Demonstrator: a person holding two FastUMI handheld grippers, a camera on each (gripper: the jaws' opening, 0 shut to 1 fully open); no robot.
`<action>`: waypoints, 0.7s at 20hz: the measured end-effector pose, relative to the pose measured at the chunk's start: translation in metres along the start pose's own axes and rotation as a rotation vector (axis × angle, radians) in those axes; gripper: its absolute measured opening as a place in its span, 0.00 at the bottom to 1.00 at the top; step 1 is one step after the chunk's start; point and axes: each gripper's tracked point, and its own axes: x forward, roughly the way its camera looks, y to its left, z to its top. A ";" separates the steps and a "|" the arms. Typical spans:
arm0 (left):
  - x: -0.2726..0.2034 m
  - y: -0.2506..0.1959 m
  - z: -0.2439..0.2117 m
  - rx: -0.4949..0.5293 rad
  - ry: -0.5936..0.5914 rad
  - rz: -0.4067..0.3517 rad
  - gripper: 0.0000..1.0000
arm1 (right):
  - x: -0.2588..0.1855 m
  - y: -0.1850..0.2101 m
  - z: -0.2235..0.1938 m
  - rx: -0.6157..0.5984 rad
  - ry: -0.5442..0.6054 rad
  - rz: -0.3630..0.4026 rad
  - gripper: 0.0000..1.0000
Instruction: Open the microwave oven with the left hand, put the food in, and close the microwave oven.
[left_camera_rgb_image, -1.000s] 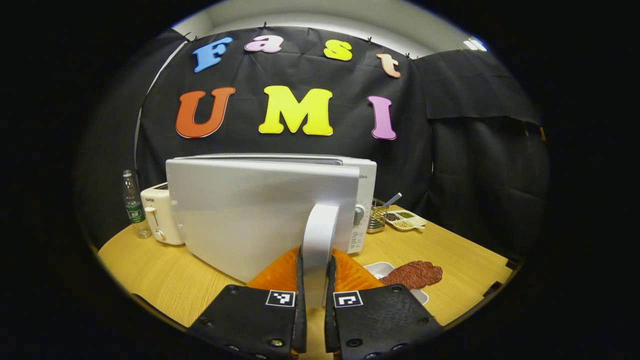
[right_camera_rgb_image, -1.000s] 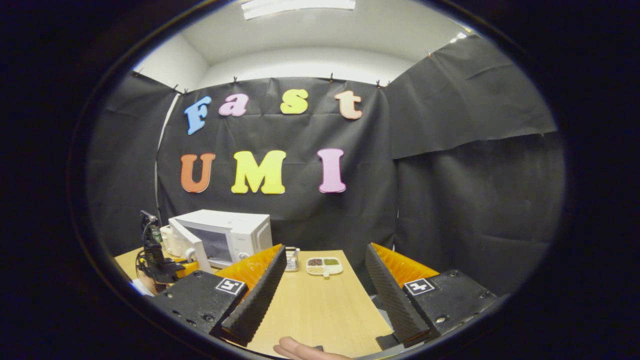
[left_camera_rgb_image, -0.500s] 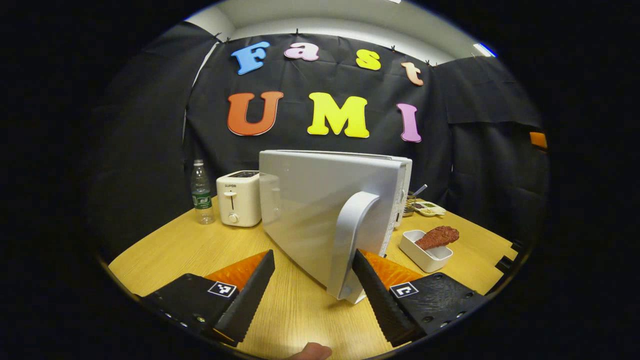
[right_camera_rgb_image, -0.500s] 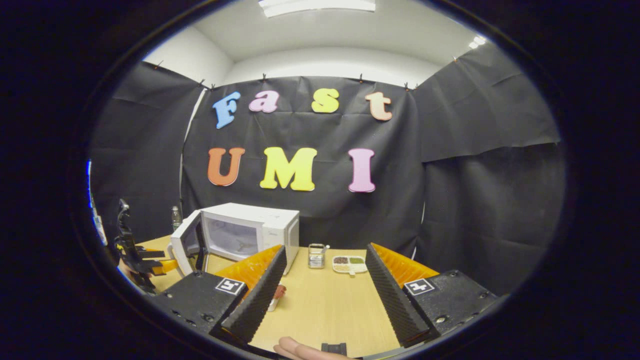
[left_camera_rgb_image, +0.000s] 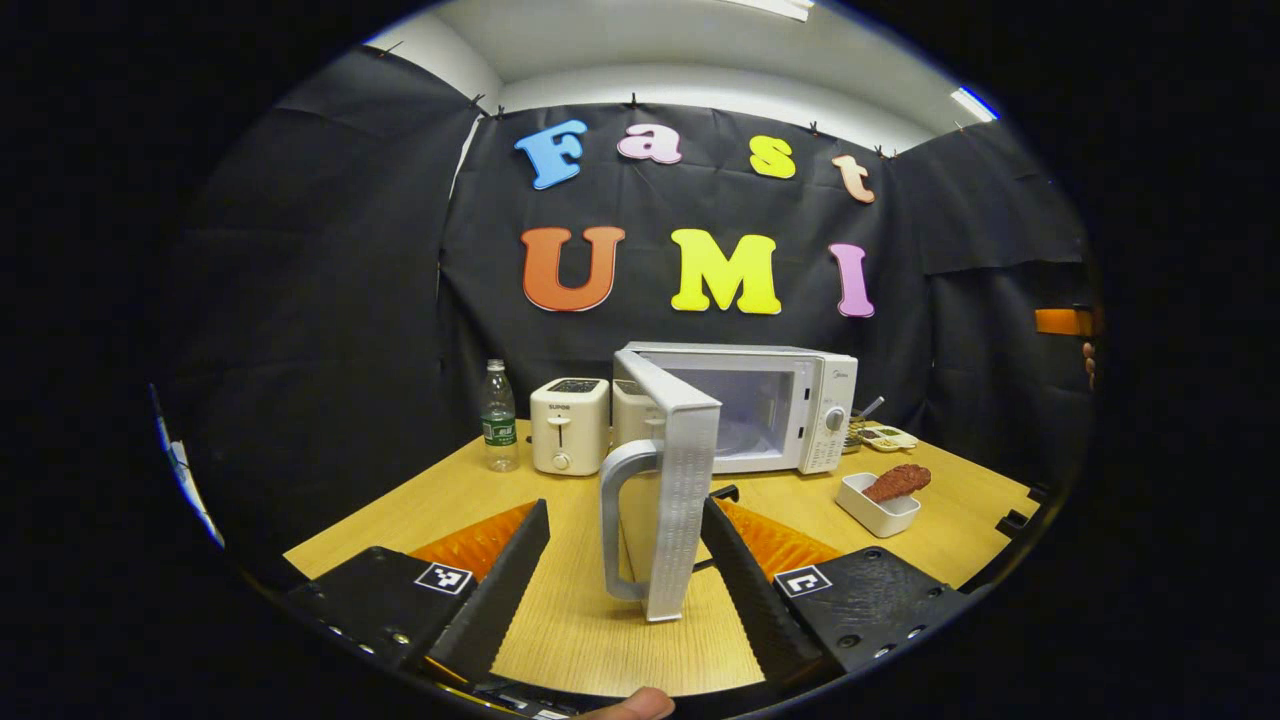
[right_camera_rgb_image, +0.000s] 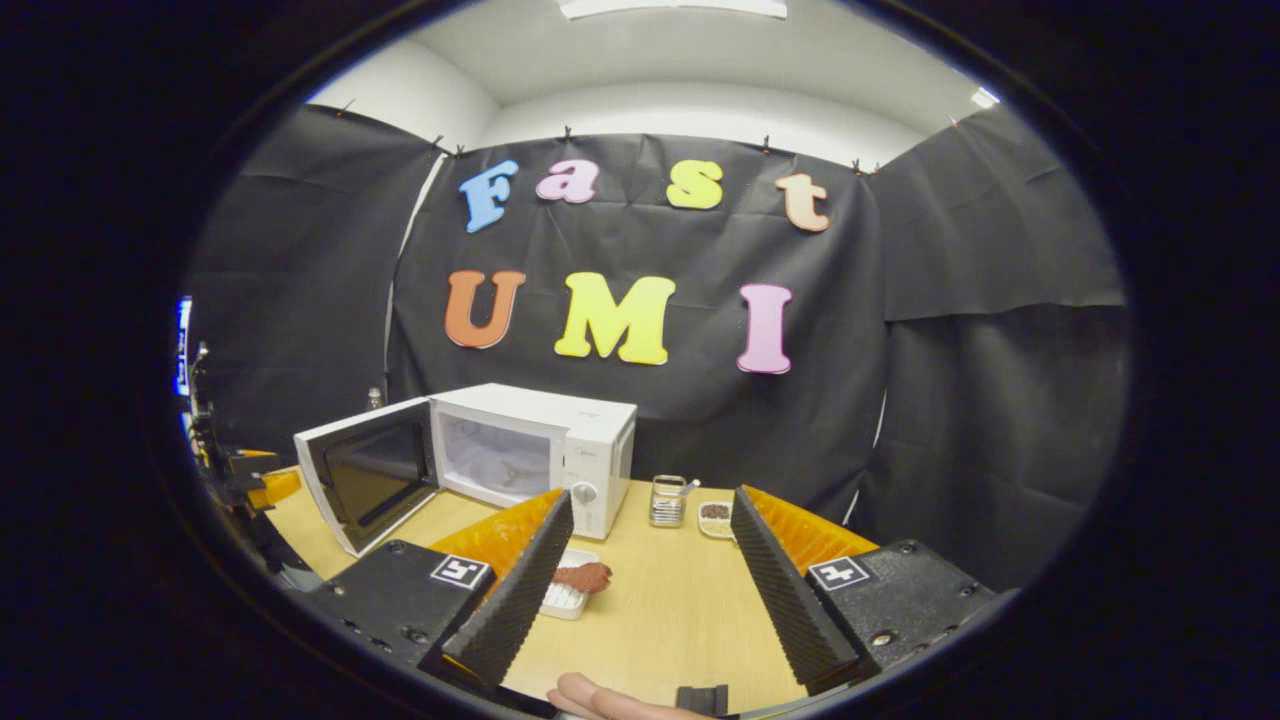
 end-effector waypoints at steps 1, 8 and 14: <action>-0.003 0.001 0.004 0.000 0.001 0.010 0.94 | 0.004 0.002 0.002 -0.005 0.001 0.008 1.00; -0.018 -0.031 0.050 0.015 -0.003 0.016 0.94 | 0.053 0.001 -0.023 -0.016 0.092 0.053 1.00; -0.010 -0.061 0.101 0.065 -0.058 0.041 0.94 | 0.101 -0.002 -0.067 0.077 0.268 0.131 1.00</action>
